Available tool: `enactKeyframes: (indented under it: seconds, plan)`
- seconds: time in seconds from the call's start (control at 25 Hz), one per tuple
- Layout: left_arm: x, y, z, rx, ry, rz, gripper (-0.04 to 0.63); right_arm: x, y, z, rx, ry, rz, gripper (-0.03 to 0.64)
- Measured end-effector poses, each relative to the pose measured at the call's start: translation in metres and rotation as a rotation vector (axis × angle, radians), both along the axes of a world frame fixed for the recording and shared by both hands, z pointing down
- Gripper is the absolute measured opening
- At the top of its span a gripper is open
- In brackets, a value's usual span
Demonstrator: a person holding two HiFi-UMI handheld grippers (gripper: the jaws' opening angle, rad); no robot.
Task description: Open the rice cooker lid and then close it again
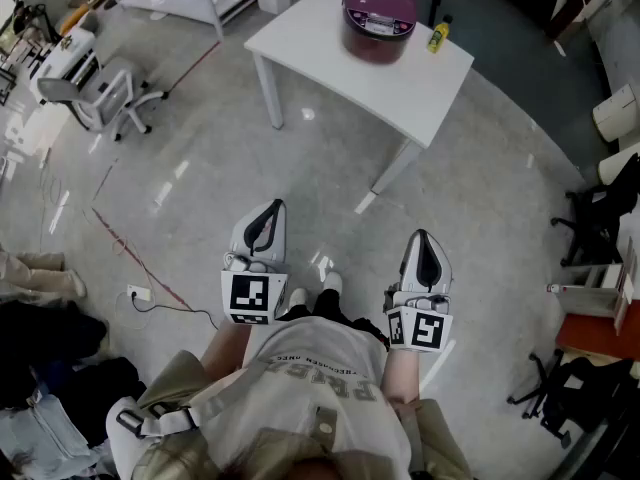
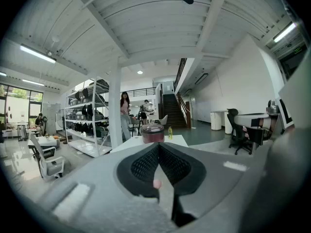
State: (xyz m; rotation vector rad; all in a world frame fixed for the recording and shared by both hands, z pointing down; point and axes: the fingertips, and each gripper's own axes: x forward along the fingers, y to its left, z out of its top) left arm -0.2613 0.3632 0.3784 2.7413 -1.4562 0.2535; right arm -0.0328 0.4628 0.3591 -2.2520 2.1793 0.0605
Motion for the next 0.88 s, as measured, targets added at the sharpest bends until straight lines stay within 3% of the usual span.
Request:
enactKeyframes:
  seconds: [0.88]
  plan:
    - [0.032, -0.005, 0.004, -0.029, -0.023, 0.04, 0.009, 0.015, -0.012, 0.006, -0.023, -0.024, -0.01, 0.0]
